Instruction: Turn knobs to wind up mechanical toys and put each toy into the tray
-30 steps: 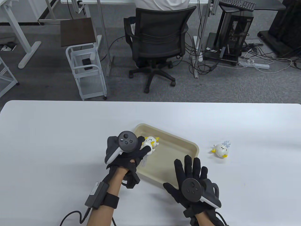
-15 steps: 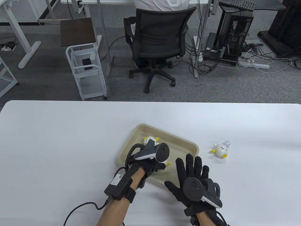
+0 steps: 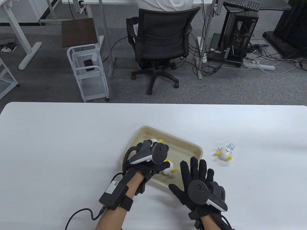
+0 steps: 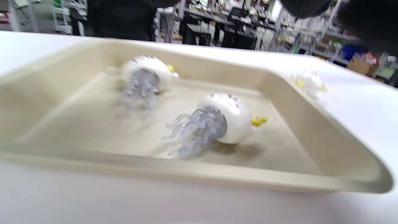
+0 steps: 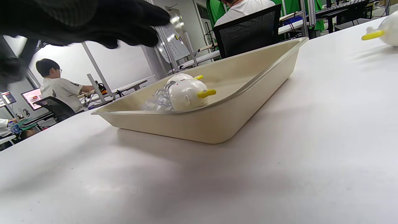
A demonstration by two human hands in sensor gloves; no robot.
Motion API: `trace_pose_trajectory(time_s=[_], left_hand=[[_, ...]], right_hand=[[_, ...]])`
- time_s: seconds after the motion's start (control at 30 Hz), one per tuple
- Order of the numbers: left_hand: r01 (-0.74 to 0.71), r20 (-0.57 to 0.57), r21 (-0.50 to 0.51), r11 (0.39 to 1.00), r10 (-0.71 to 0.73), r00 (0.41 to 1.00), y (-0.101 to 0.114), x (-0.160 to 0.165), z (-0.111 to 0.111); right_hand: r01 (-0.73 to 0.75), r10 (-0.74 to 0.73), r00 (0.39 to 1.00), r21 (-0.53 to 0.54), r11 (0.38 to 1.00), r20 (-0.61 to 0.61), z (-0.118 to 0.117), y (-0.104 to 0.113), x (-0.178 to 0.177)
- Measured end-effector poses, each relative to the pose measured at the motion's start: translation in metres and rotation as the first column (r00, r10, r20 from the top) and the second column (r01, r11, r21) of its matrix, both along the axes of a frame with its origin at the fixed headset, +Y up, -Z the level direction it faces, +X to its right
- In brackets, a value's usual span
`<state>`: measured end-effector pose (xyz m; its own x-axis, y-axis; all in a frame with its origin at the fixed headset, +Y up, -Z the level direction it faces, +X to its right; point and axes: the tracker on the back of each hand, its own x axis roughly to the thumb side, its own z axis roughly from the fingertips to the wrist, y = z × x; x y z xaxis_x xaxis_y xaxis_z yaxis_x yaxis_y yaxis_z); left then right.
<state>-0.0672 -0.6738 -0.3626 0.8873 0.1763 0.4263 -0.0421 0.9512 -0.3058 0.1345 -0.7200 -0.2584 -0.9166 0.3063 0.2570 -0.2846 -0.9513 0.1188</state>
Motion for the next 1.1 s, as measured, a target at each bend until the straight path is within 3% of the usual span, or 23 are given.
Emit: trace_pose_trajectory(time_s=[0.1, 0.23, 0.37, 0.57, 0.73, 0.83, 0.9, 1.1], left_hand=[[-0.037, -0.055, 0.035, 0.999, 0.039, 0.998, 0.004, -0.036, 0.028], [-0.024, -0.102, 0.018, 1.0, 0.026, 0.994, -0.018, -0.065, 0.048], [-0.015, -0.117, -0.047, 0.999, 0.009, 0.993, -0.045, -0.081, 0.053], [-0.039, -0.108, -0.052, 0.998, 0.033, 0.994, -0.05, -0.089, 0.059], [-0.041, -0.121, -0.079, 0.996, 0.031, 0.992, -0.056, -0.093, 0.059], [-0.042, -0.134, -0.091, 0.995, 0.029, 0.991, -0.059, -0.095, 0.057], [-0.031, -0.137, -0.091, 0.995, 0.019, 0.99, -0.059, -0.096, 0.055], [-0.043, -0.151, -0.084, 0.995, 0.03, 0.988, -0.06, -0.101, 0.051]], right_hand=[[0.006, -0.006, 1.0, 0.001, 1.0, 0.006, 0.0, 0.0, 0.001], [-0.009, 0.009, 1.0, -0.007, 1.0, 0.017, -0.001, -0.002, 0.002], [-0.006, 0.008, 0.999, -0.043, 0.999, 0.042, -0.004, -0.008, 0.001], [0.009, -0.004, 0.998, -0.075, 0.997, 0.069, -0.014, -0.004, 0.006], [-0.016, 0.018, 0.978, -0.011, 1.0, 0.206, -0.059, 0.035, 0.048], [-0.085, 0.104, 0.942, -0.071, 0.994, 0.321, -0.098, 0.053, 0.083], [-0.127, 0.164, 0.915, -0.123, 0.984, 0.369, -0.119, 0.051, 0.104], [-0.148, 0.337, 0.792, -0.375, 0.915, 0.509, -0.158, 0.005, 0.147]])
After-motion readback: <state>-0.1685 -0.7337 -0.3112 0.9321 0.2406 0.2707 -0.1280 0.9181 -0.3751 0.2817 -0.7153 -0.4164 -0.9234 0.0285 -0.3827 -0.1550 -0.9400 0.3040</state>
